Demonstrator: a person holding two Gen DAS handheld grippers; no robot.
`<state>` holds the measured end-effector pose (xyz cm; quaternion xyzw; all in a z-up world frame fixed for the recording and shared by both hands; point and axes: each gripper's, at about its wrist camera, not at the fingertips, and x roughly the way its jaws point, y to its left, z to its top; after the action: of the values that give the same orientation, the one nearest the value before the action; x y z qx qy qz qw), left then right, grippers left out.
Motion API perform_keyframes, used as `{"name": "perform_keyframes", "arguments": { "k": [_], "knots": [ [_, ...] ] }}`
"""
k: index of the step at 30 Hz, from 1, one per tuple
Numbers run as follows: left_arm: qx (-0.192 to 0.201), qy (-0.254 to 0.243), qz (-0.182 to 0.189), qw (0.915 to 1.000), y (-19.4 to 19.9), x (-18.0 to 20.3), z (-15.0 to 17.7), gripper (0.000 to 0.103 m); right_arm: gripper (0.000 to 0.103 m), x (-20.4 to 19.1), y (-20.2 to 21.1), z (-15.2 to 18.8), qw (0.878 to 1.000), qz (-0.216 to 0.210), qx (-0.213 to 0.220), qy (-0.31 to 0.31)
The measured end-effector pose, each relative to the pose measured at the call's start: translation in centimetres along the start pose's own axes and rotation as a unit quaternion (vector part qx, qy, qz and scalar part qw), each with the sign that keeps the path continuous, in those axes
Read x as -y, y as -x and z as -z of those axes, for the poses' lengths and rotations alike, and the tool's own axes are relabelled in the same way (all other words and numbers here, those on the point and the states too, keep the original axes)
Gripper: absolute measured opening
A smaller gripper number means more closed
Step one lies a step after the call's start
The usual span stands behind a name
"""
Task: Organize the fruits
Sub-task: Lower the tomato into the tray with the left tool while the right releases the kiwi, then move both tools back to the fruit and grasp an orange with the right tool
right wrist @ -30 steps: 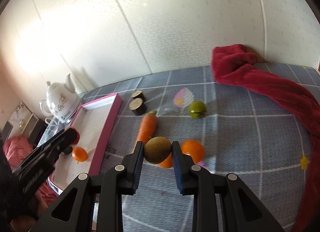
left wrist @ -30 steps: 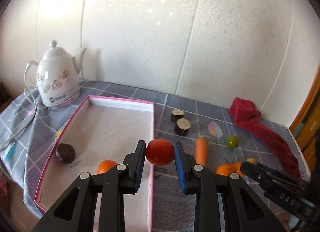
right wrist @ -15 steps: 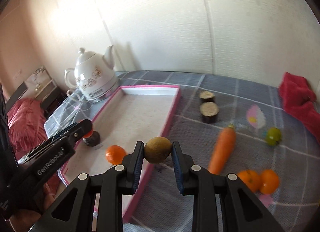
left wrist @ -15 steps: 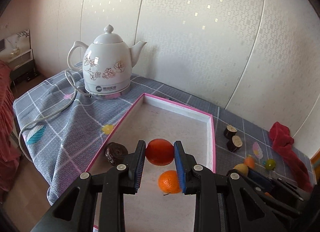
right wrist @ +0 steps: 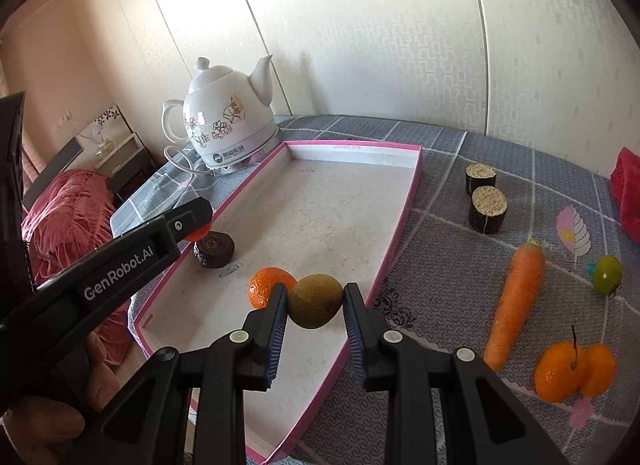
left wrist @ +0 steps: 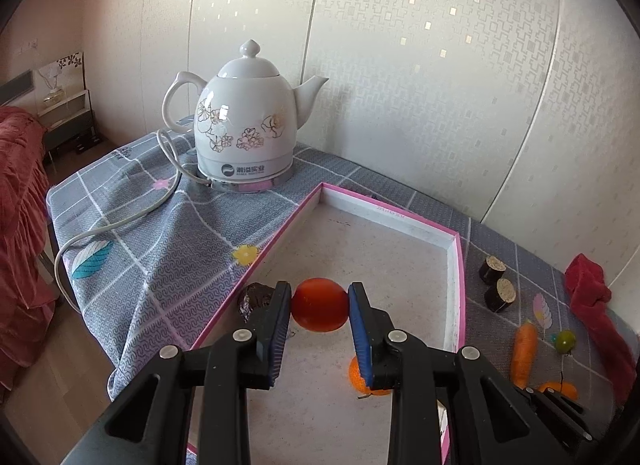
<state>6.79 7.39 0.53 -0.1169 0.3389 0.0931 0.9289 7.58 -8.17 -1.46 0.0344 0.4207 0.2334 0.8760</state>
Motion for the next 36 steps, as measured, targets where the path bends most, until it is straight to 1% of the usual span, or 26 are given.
{"name": "perform_keyframes", "arguments": {
  "k": [4,9,12,16,22,28,36],
  "knots": [
    [0.0,0.003,-0.01,0.9999,0.0,-0.2,0.2,0.03,0.033,-0.4,-0.1,0.2,1.0,-0.001,-0.002,0.01],
    [-0.006,0.001,-0.018,0.9998,-0.2,0.0,0.4,0.031,0.033,-0.8,0.0,0.5,1.0,0.003,-0.006,0.018],
    [-0.008,0.001,-0.02,0.9998,-0.3,0.1,0.5,0.037,0.033,-0.4,0.2,0.6,1.0,0.013,-0.007,0.013],
    [-0.007,-0.005,-0.011,0.9999,0.0,0.7,0.6,0.04,0.034,0.5,0.6,0.8,1.0,0.024,-0.004,0.001],
    [0.001,-0.039,-0.004,0.9992,0.5,2.2,1.0,0.04,0.034,1.9,1.5,0.8,0.998,0.055,0.005,-0.014],
    [-0.004,-0.056,0.007,0.9984,0.4,3.2,1.4,0.04,0.034,3.6,2.3,0.8,0.996,0.081,0.011,-0.042],
    [-0.011,-0.085,0.045,0.9953,0.7,5.0,2.1,0.04,0.034,5.6,3.2,1.1,0.991,0.114,0.009,-0.068]
  ]
}}
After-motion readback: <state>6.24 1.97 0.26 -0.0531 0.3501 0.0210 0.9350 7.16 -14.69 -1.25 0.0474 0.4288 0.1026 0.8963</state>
